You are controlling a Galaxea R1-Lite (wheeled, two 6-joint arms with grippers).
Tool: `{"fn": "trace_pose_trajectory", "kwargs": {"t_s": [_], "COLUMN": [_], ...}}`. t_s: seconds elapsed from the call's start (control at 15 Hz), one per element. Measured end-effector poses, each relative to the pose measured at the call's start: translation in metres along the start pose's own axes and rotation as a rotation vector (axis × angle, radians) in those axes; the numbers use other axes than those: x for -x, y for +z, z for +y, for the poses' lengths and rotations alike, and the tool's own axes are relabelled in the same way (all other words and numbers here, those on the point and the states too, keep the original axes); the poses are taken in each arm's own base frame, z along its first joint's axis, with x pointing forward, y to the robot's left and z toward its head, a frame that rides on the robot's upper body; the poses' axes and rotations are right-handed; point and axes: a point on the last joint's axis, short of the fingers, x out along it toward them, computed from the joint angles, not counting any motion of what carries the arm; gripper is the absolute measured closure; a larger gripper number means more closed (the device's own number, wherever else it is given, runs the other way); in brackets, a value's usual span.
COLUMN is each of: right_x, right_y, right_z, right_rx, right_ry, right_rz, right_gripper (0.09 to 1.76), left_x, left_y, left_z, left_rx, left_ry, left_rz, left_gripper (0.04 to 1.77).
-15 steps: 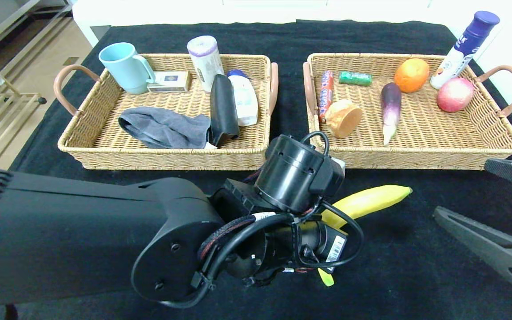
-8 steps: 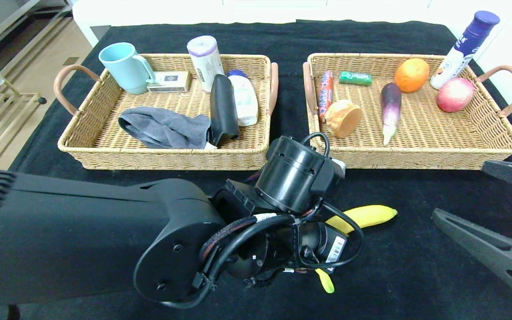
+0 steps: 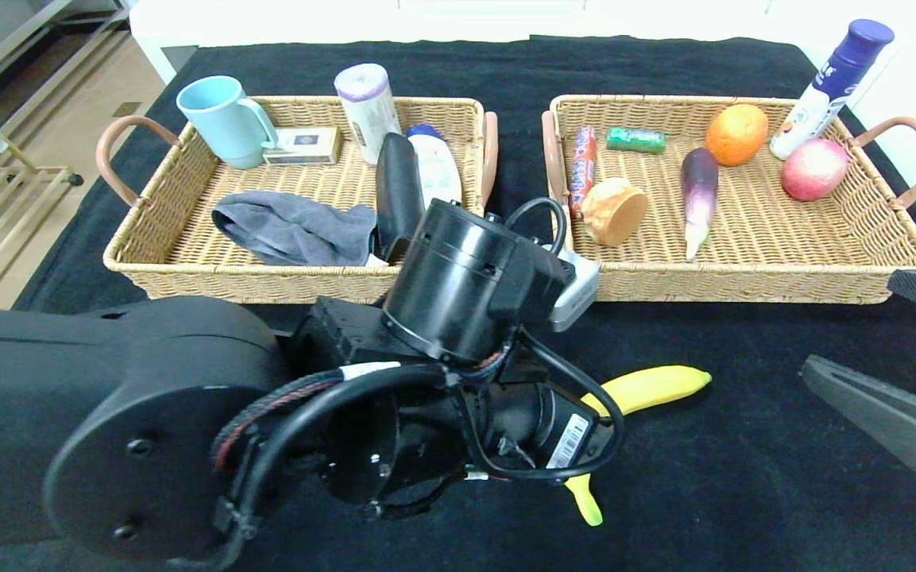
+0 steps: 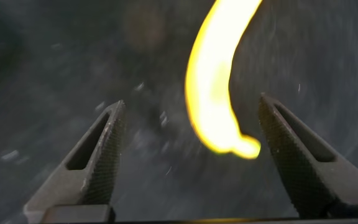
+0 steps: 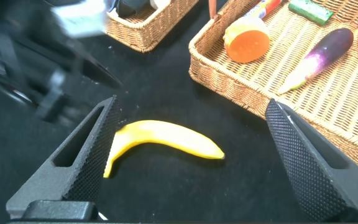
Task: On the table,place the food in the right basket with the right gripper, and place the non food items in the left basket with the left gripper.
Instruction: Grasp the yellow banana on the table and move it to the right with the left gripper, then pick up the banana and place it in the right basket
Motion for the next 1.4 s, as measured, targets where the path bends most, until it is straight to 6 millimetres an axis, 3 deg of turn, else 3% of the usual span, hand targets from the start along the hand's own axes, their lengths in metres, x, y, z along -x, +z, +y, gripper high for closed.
{"fn": "trace_pose_trajectory", "kwargs": {"t_s": [0.27,0.6,0.93,1.13,1.4], "right_x": [-0.005,-0.024,-0.031,-0.036,-0.045], "right_y": [0.000,-0.004,-0.002,-0.003,-0.008], "right_z": [0.001,0.005,0.009,0.013,0.016], "right_rx": [-0.036,-0.136,-0.196,-0.209,-0.249], "right_ry": [-0.009,-0.004,-0.041,-0.026,-0.067], "right_rz": [0.014,0.066,0.126,0.144,0.216], "right_gripper": [0.14,0.14,0.14,0.14,0.14], "left_x": [0.043,0.087,0.125,0.138,0.139], "left_y": [-0.014,-0.048,-0.080,-0.090,-0.101], "left_z": [0.019,0.061,0.080,0.080,0.077], "left_rx": [-0.053,-0.030,-0.037,-0.042,-0.068], "left_ry": [-0.033,-0.066,-0.055,-0.035,-0.069], "left_rz": [-0.033,-0.137,-0.258,-0.277,-0.263], "left_gripper": [0.21,0.16,0.13,0.12,0.11]}}
